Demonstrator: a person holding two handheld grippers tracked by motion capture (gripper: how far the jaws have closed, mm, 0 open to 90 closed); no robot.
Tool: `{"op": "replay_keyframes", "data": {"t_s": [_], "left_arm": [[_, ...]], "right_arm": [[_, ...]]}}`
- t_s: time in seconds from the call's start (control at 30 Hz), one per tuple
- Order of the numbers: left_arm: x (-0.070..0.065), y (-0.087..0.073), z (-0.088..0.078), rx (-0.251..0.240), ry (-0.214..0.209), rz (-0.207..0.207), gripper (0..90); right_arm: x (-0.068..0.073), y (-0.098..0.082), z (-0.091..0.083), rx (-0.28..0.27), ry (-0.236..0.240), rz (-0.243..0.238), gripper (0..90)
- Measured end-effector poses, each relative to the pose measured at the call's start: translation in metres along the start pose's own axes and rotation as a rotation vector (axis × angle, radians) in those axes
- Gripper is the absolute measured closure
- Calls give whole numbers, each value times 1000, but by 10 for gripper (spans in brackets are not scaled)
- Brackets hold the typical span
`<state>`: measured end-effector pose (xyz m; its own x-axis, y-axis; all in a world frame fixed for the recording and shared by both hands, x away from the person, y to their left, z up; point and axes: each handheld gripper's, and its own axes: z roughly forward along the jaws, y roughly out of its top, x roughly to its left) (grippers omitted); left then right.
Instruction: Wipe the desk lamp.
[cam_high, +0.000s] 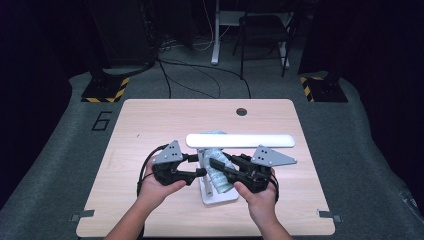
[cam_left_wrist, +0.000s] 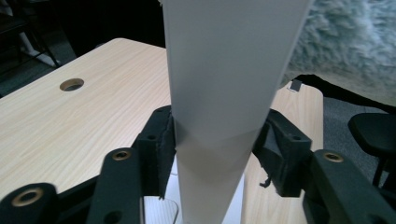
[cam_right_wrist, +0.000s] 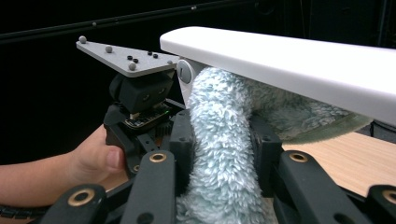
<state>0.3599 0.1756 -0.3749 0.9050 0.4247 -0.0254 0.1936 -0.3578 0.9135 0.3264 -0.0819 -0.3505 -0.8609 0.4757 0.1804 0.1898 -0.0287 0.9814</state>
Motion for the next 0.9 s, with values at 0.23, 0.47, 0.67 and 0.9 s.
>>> {"op": "replay_keyframes", "data": {"t_s": [0.23, 0.47, 0.67, 0.9], "left_arm": [[-5, 0, 0, 7, 31, -9, 527], [-7, 0, 1, 4, 46, -18, 529], [-9, 1, 2, 10, 49, -13, 530], [-10, 0, 2, 3, 56, -11, 530]], "right_arm": [[2, 1, -3, -38, -28, -32, 698], [5, -2, -4, -70, -67, -8, 705], [2, -7, -12, -106, -115, 6, 707], [-5, -11, -30, -120, -194, -17, 707]]}}
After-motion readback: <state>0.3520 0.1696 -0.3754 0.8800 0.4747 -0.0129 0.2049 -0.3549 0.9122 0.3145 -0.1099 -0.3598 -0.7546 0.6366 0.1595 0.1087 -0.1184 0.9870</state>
